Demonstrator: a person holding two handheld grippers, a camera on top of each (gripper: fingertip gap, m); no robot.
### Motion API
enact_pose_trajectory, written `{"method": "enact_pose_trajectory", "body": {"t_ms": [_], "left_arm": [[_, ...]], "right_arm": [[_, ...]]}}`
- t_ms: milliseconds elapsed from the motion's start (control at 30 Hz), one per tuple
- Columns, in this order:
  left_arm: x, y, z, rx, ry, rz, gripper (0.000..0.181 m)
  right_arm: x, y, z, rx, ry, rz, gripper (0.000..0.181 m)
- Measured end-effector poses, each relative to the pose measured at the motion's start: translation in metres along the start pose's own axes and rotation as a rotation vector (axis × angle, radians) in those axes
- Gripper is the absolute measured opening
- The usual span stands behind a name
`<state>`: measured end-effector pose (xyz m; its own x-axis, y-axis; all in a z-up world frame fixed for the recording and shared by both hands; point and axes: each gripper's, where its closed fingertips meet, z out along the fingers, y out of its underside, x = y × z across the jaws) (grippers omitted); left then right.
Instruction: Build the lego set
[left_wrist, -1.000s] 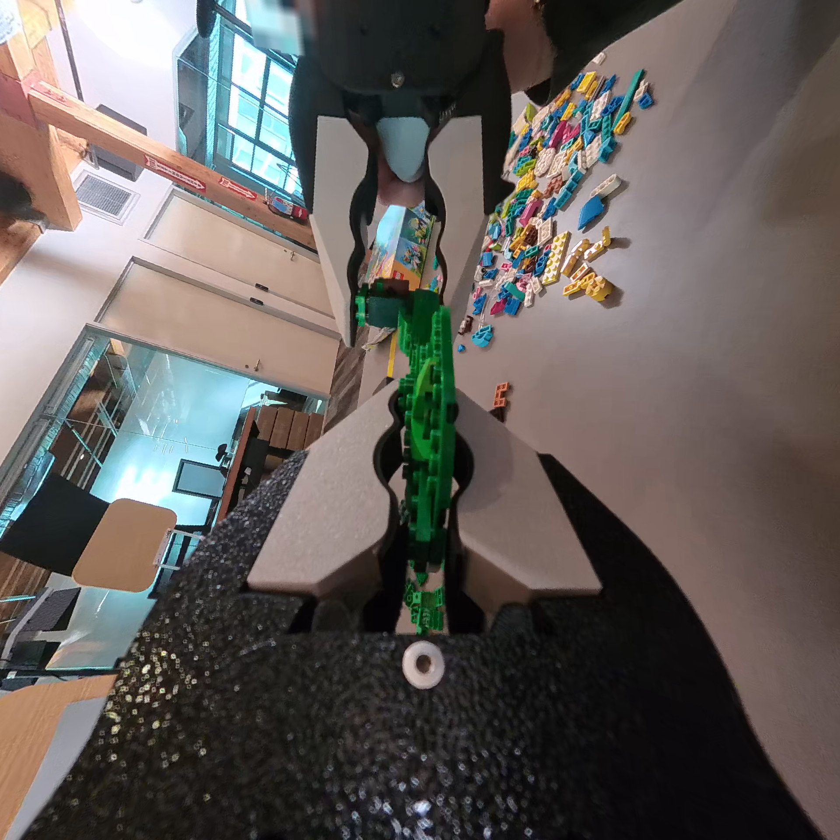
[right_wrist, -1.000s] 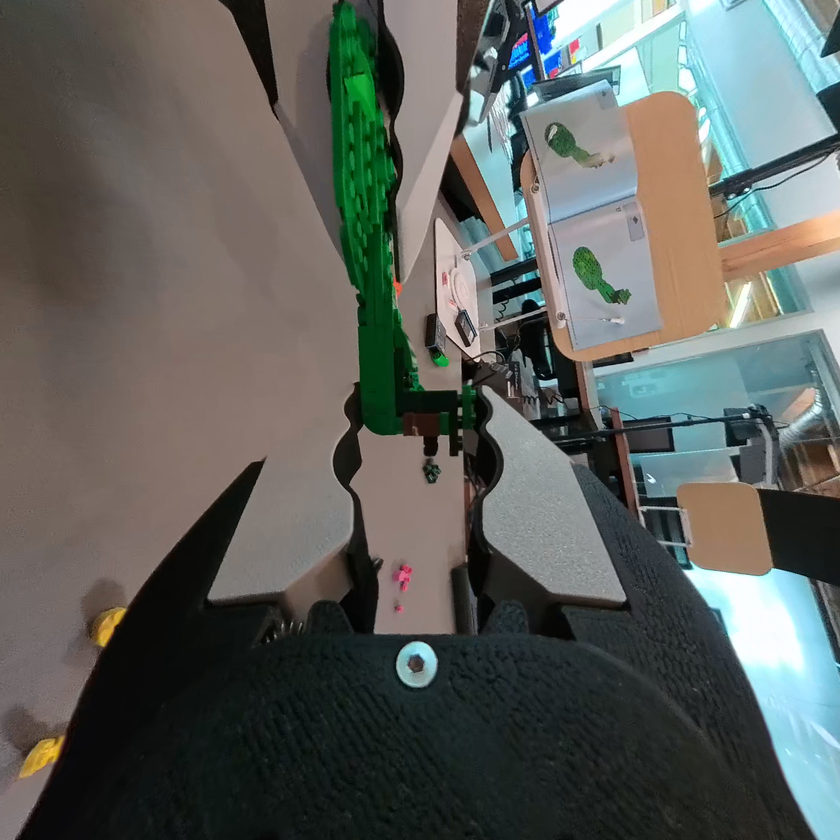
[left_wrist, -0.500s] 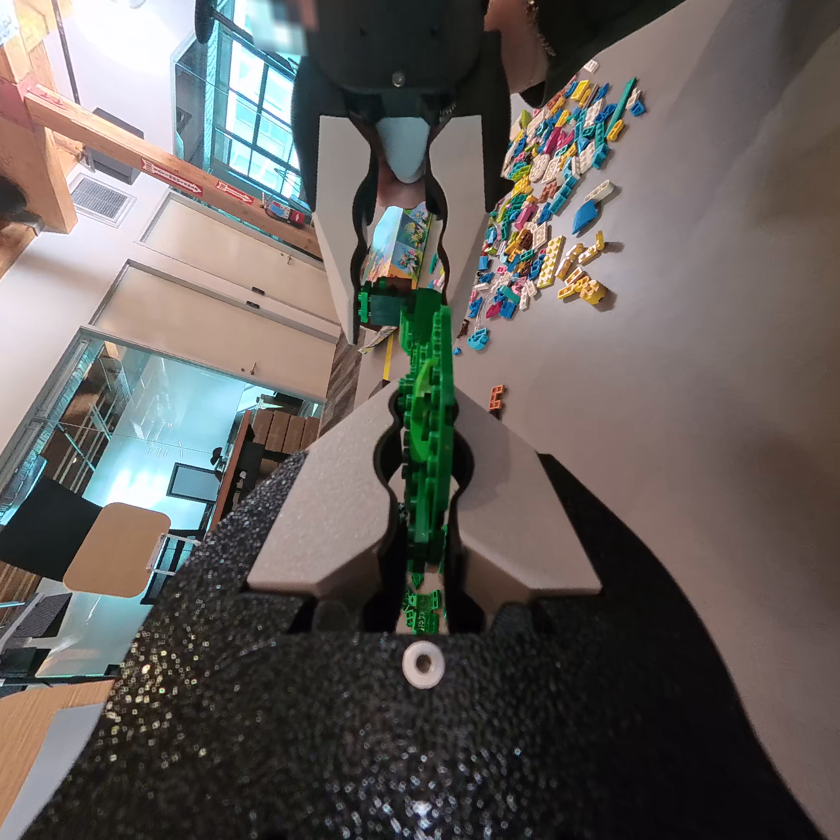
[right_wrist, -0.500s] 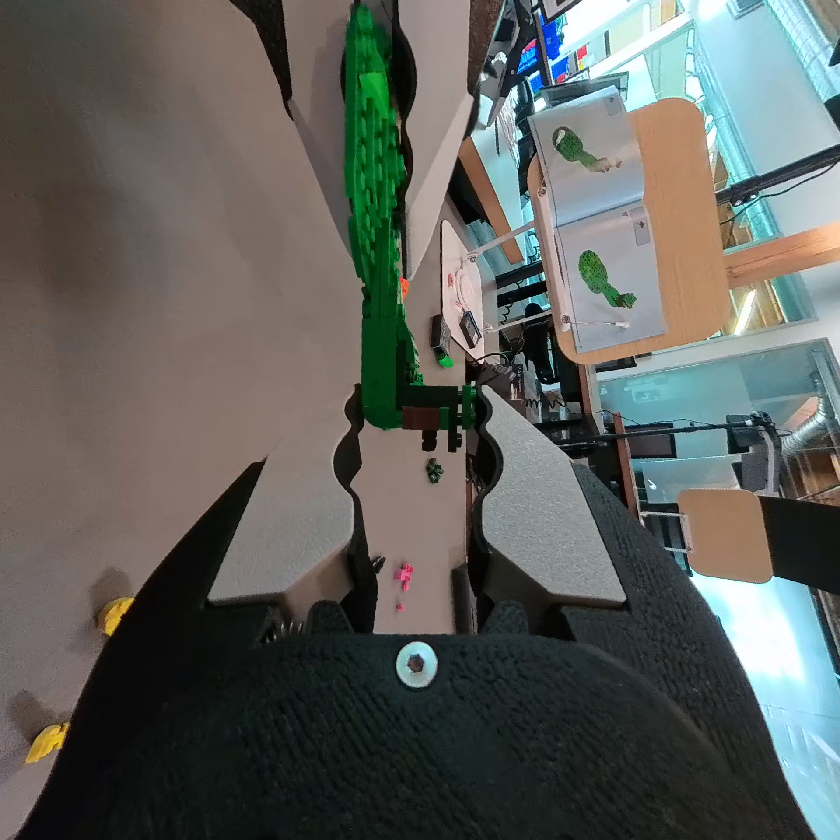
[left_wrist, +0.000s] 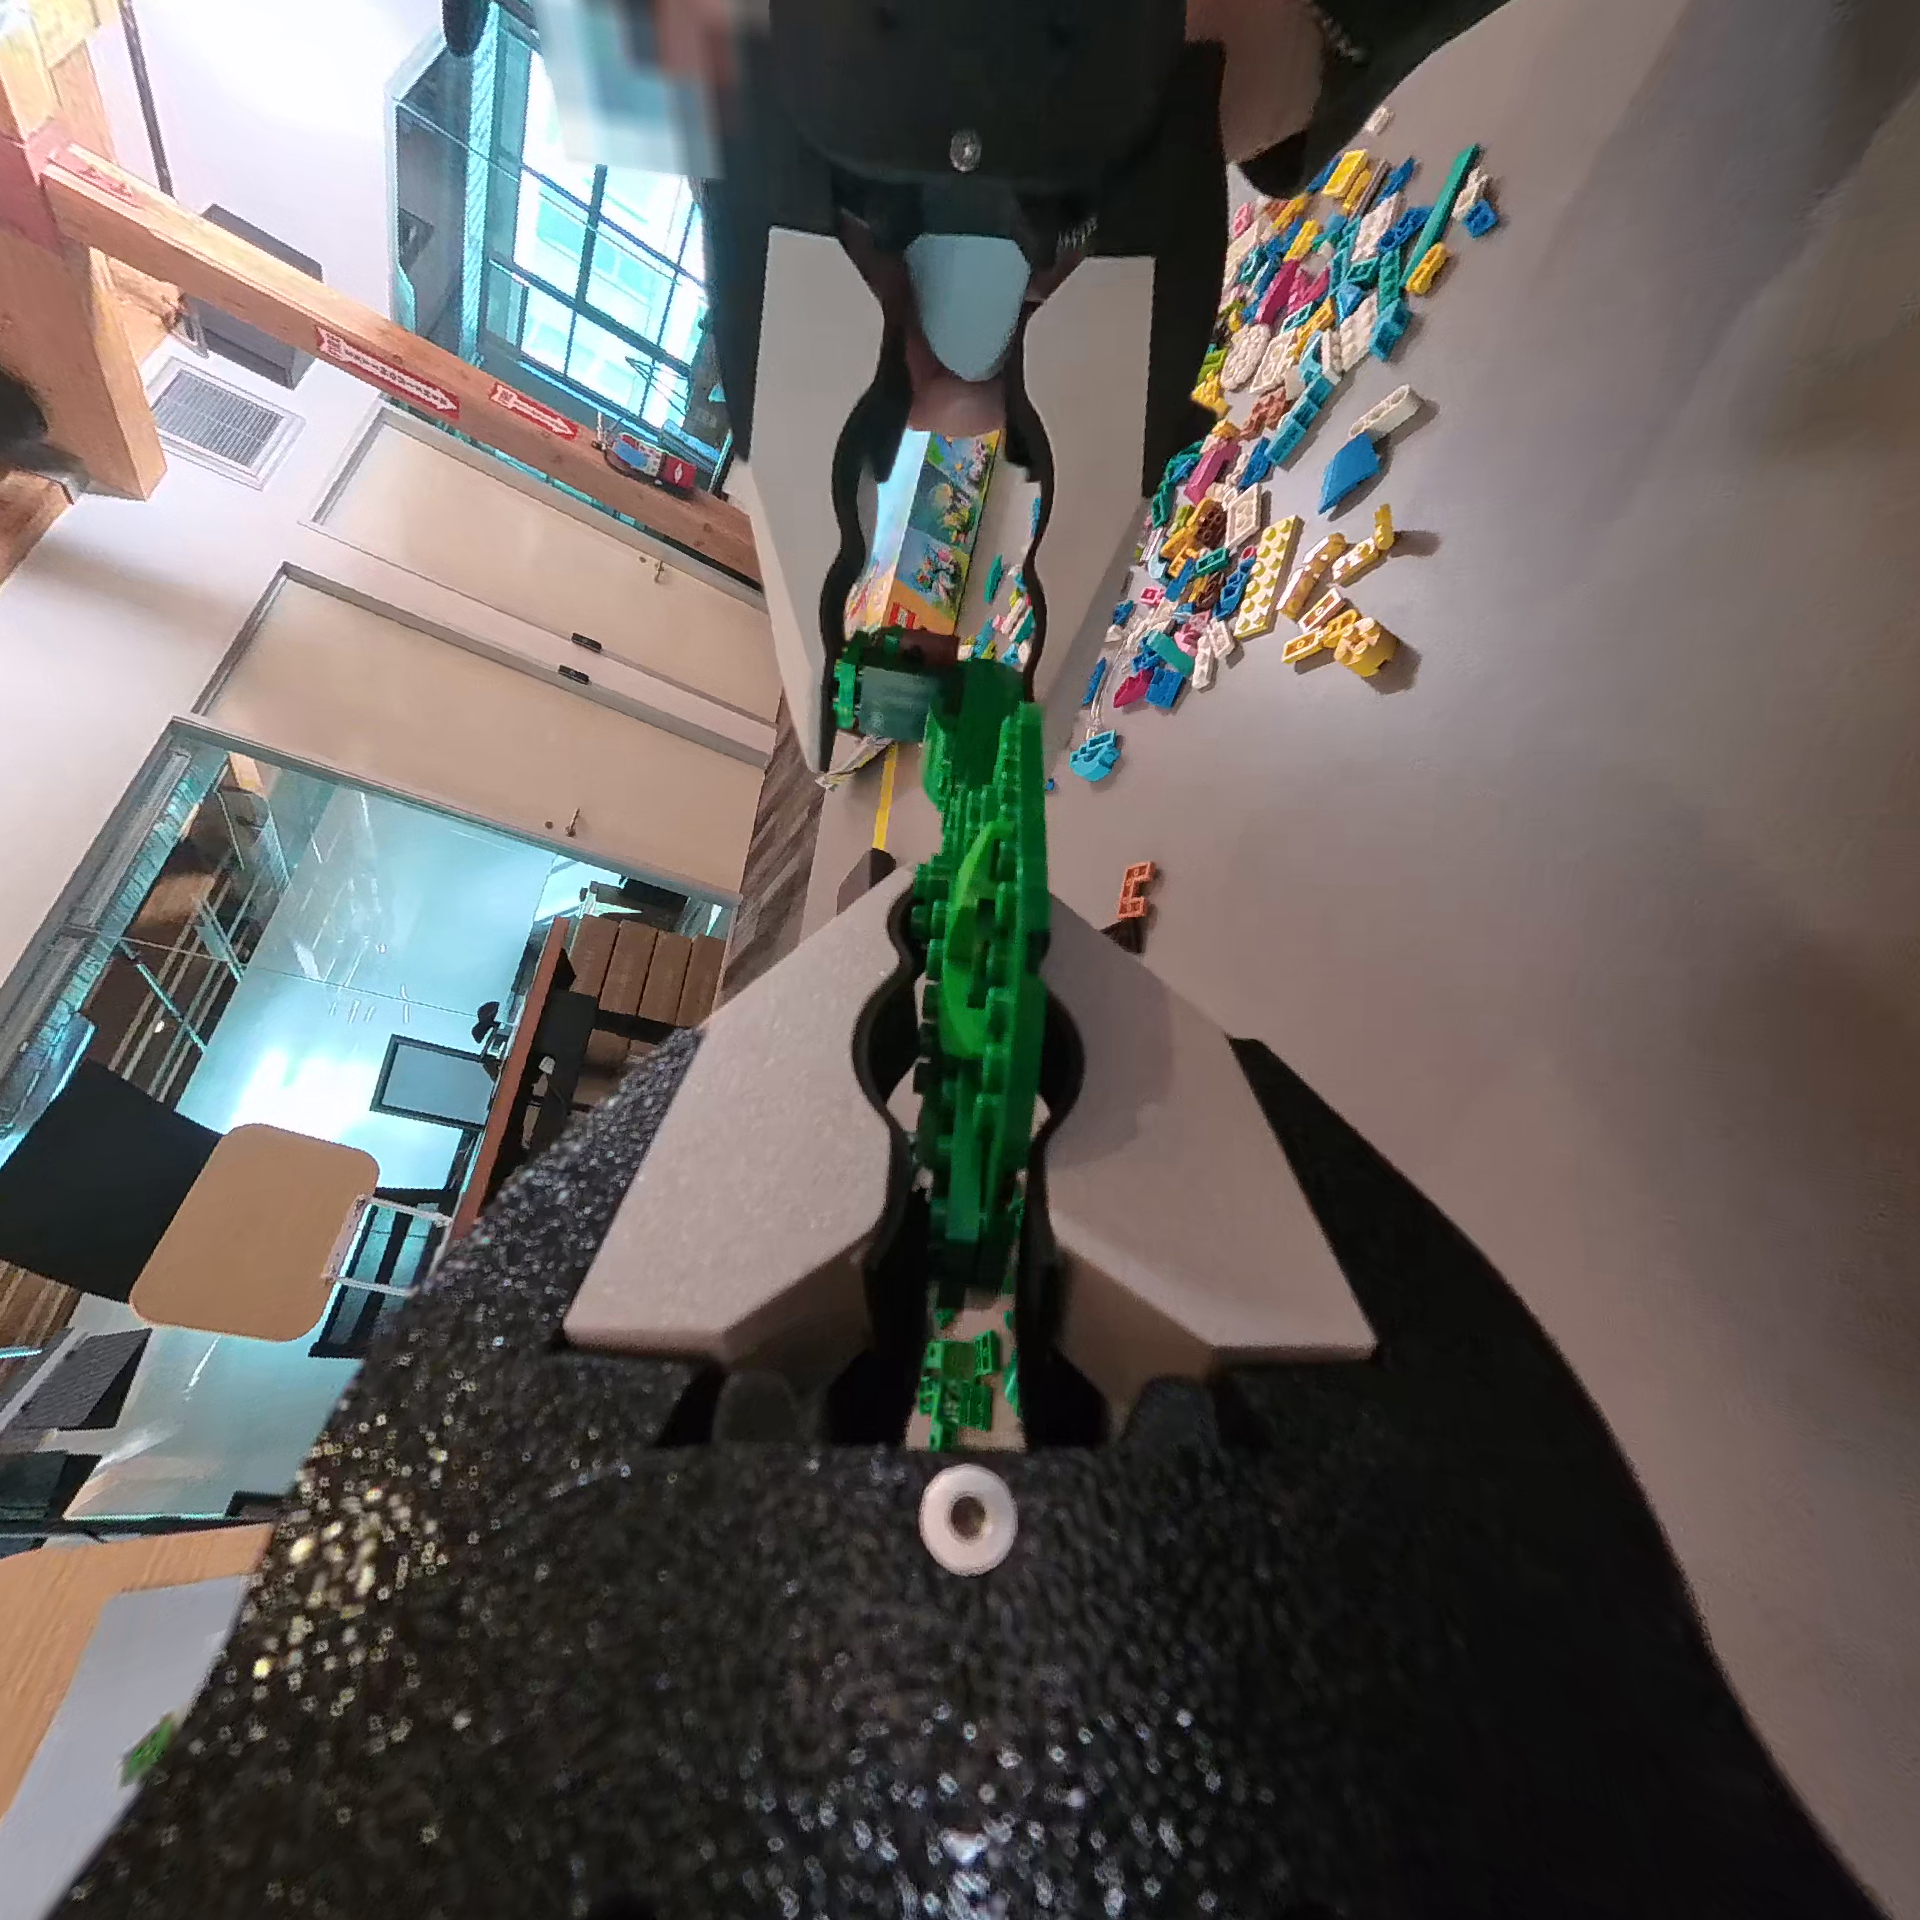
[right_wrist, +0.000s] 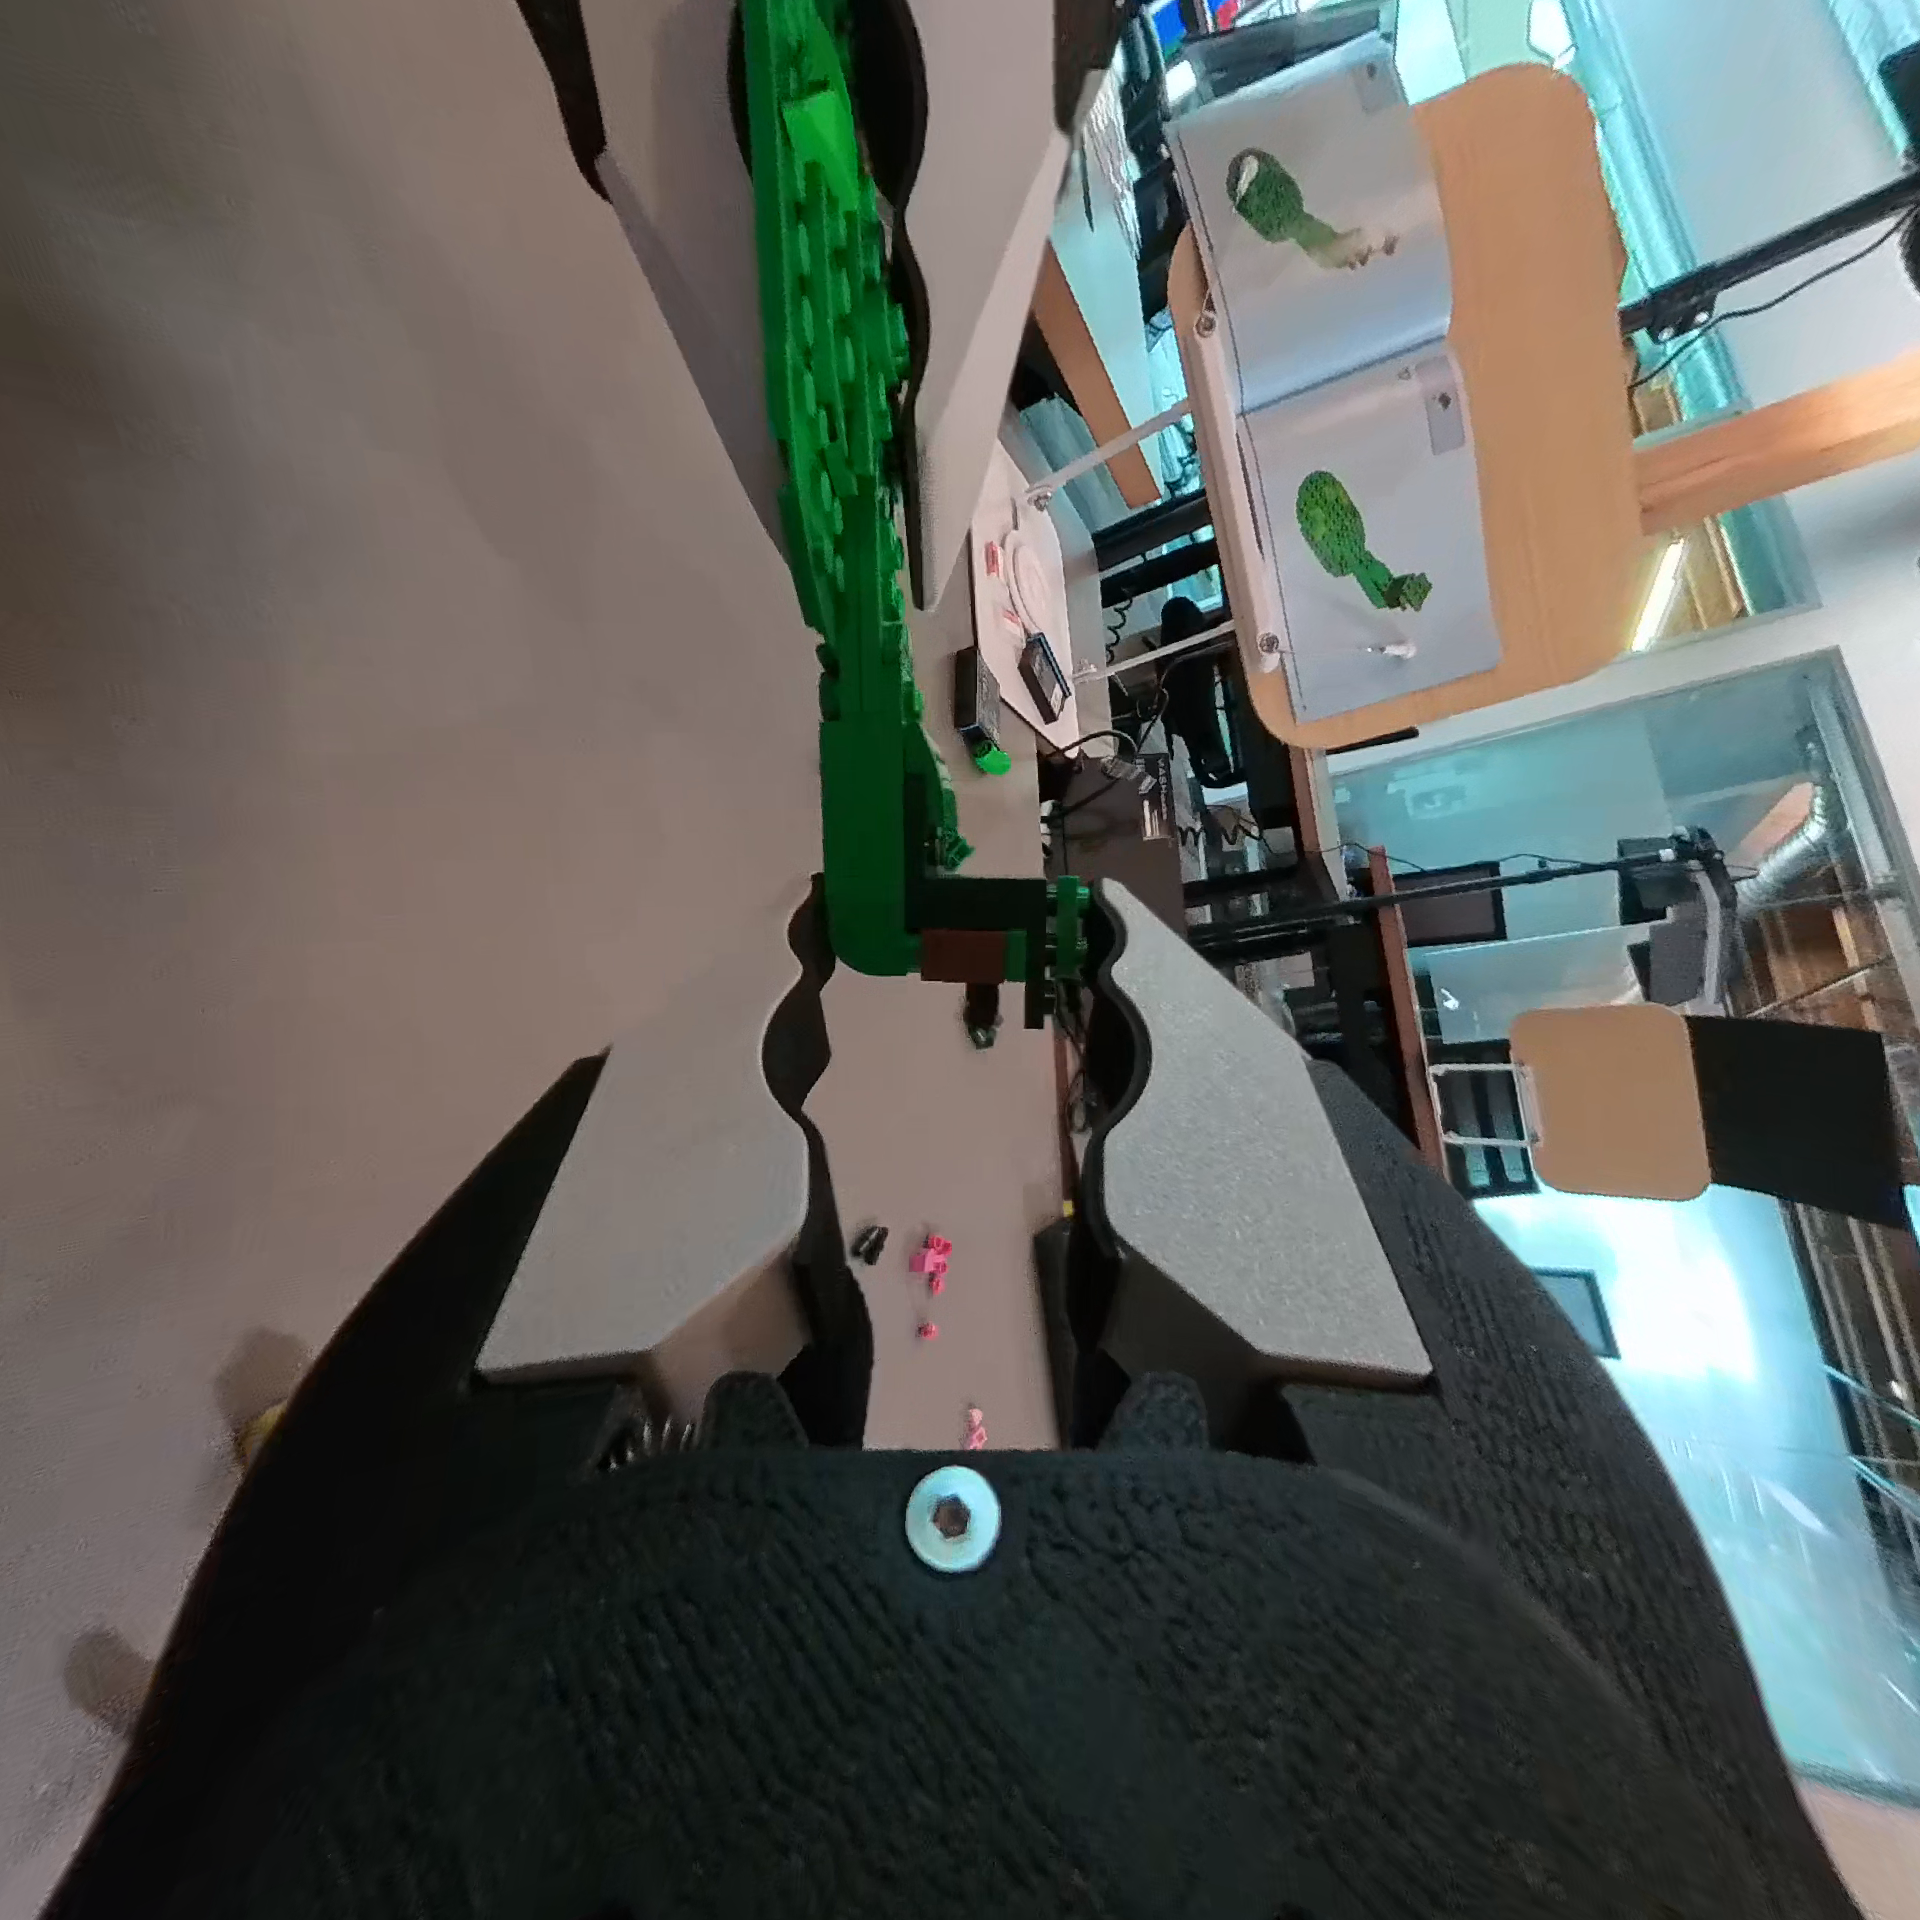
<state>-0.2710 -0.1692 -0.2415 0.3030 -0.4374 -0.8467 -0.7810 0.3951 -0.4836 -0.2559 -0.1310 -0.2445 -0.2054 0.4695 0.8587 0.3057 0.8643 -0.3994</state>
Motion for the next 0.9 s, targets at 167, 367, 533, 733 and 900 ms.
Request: {"method": "enact_pose_trajectory", "body": {"t_ms": [167,367,533,733,900], "left_arm": [[0.002,-0.003,-0.002,0.037,0.004,-0.021,0.011],[0.003,-0.006,-0.001,0.052,0.012,-0.036,0.011],[0.002,-0.003,0.002,0.037,0.006,-0.044,0.017],[-0.040,-0.017,-0.004,0.159,-0.156,-0.227,0.045],[-0.066,-0.024,-0.002,0.327,-0.130,-0.623,0.121]], "right_arm": [[0.000,-0.007,-0.004,0.068,0.001,-0.049,0.047],[-0.002,-0.008,-0.005,0.083,-0.017,-0.034,0.046],[-0.001,-0.002,-0.003,0.026,-0.029,-0.013,0.046],[0.026,-0.010,-0.010,0.077,0.057,0.019,0.047],[0.066,-0.021,-0.023,0.135,0.192,0.041,0.046]]}}
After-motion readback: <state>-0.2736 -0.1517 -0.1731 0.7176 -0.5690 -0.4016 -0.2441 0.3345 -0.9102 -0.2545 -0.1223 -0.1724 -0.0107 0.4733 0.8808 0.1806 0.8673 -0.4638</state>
